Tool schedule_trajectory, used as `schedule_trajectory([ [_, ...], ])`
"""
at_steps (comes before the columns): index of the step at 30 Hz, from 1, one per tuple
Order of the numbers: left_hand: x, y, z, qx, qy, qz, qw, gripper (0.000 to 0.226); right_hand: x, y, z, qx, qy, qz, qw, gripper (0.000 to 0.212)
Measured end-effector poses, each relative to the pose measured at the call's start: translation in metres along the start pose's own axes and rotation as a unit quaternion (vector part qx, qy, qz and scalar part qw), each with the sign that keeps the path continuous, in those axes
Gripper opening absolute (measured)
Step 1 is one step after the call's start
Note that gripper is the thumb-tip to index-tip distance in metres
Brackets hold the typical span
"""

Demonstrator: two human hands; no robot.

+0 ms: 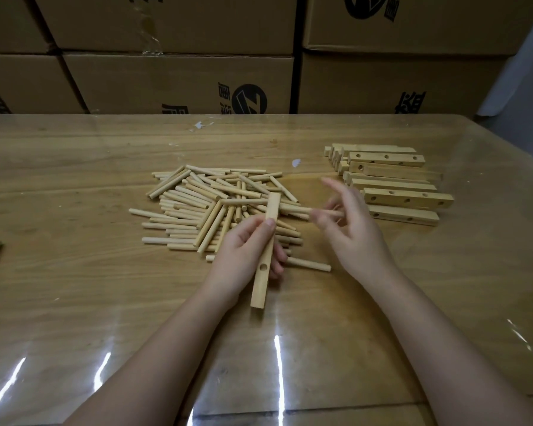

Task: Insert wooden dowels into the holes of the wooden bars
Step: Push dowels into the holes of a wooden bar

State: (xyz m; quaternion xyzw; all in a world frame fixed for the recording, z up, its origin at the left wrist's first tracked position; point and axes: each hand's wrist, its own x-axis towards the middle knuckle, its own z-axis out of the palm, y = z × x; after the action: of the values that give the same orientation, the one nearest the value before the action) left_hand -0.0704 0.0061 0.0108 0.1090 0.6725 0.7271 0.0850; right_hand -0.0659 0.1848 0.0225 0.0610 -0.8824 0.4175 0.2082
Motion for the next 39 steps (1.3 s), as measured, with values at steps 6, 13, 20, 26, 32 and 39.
schedule_trajectory([
  [6, 0.003, 0.004, -0.006, -0.015, 0.065, -0.015, 0.998, 0.034, -0.002, 0.007, -0.010, 0.096, -0.048, 0.079, 0.991, 0.049],
  [13, 0.005, 0.002, -0.009, -0.024, 0.076, 0.026, 0.996, 0.038, -0.010, 0.012, 0.003, -0.079, -0.228, 0.057, 0.969, 0.054],
  [20, 0.008, 0.003, -0.016, -0.193, 0.001, -0.004, 0.981, 0.028, -0.009, 0.012, 0.011, -0.106, -0.242, -0.004, 0.965, 0.016],
  [26, 0.011, 0.004, -0.019, -0.244, 0.014, -0.020, 0.969, 0.040, -0.007, 0.014, 0.002, 0.028, -0.175, 0.055, 0.983, 0.002],
  [32, 0.009, 0.002, -0.018, -0.203, -0.036, -0.031, 0.978, 0.043, -0.007, 0.006, 0.001, 0.130, -0.156, 0.050, 0.978, 0.010],
  [39, 0.010, 0.001, -0.021, -0.190, -0.055, -0.051, 0.979, 0.048, -0.007, 0.001, 0.002, 0.169, -0.140, 0.055, 0.974, 0.018],
])
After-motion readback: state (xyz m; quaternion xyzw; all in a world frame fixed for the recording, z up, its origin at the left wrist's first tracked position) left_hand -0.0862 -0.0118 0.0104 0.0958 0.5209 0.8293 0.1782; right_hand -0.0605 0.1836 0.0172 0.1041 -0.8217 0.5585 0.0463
